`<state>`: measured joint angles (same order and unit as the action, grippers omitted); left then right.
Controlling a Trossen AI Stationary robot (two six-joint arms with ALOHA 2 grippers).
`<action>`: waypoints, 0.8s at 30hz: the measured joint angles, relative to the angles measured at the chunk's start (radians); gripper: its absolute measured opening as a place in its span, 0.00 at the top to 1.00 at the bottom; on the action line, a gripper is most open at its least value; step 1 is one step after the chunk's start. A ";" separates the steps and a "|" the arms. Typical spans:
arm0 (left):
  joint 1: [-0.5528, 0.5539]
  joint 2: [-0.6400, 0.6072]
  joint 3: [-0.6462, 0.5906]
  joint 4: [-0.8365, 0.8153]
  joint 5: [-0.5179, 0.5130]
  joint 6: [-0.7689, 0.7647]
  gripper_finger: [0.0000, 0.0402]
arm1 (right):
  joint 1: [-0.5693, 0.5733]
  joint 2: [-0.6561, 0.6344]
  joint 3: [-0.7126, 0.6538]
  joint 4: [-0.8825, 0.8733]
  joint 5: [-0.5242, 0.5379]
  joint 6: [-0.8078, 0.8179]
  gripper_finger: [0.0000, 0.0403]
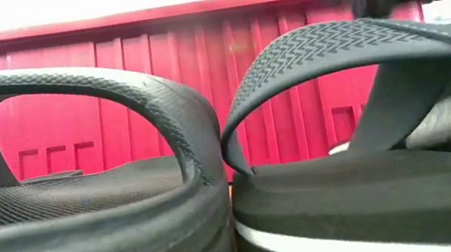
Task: Pick and place slides into bin
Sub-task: Put the right flip flop into the bin
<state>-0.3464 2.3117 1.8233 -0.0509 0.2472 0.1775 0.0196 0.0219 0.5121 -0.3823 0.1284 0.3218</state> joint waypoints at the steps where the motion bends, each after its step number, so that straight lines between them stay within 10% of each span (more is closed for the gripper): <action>1: 0.002 -0.009 0.035 -0.028 -0.003 0.017 0.99 | 0.000 0.000 0.000 -0.002 0.000 0.000 1.00; 13: 0.011 -0.017 0.533 -0.482 0.069 0.105 1.00 | 0.000 0.001 0.000 -0.017 0.001 -0.032 1.00; 24: -0.030 -0.238 0.525 -0.714 0.014 0.030 1.00 | 0.000 0.004 0.000 -0.023 0.008 -0.049 1.00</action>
<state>-0.3763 2.0742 2.3486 -0.7648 0.2614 0.2076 0.0196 0.0263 0.5125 -0.4056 0.1362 0.2724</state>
